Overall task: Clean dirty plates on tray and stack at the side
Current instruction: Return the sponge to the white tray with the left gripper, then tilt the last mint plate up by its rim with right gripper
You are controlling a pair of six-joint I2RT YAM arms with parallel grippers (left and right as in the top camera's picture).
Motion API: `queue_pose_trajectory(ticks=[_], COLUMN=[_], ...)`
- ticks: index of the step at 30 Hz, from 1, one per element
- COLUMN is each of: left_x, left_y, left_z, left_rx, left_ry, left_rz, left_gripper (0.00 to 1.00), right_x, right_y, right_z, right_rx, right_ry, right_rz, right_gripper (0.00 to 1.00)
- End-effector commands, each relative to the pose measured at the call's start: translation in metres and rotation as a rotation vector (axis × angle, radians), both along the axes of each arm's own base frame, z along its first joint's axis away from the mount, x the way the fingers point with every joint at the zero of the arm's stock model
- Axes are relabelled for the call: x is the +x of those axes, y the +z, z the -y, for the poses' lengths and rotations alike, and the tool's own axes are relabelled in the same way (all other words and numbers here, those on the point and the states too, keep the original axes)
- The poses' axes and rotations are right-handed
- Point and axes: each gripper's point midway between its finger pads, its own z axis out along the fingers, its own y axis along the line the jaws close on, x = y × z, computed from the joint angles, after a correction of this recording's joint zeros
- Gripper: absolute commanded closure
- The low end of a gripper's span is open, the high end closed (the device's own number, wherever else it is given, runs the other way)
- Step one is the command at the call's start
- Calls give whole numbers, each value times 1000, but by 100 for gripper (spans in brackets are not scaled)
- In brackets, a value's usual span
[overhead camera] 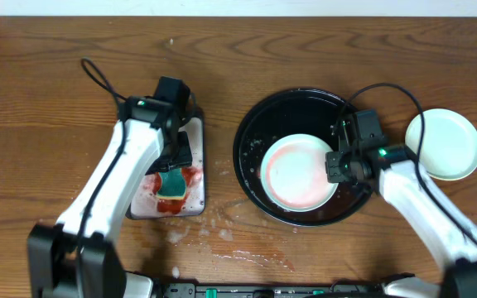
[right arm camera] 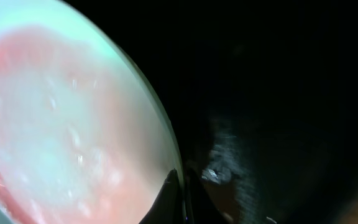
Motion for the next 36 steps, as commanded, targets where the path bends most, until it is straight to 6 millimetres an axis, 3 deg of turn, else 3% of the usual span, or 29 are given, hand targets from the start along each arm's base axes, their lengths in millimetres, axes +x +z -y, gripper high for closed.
queue_pose_trajectory(ticks=[1, 8, 11, 12, 16, 36], left_x=[-2, -15, -24, -27, -33, -32], left_y=[26, 61, 71, 72, 74, 74], left_z=[2, 1, -1, -2, -3, -3], left_rx=[-41, -79, -83, -83, -81, -82], left_ry=[-7, -11, -11, -11, -11, -10], left_rz=[85, 189, 207, 207, 199, 202], left_gripper=[42, 35, 25, 21, 19, 18], right_x=[8, 9, 5, 4, -3, -42], right_y=[35, 105, 124, 128, 139, 186], right_z=[25, 22, 11, 7, -5, -58], right_rx=[-192, -425, -490, -508, -567, -835], right_ry=[-92, -93, -57, -44, -10, 220], right_rz=[166, 473, 560, 581, 641, 880], right_gripper=[99, 99, 99, 99, 99, 99])
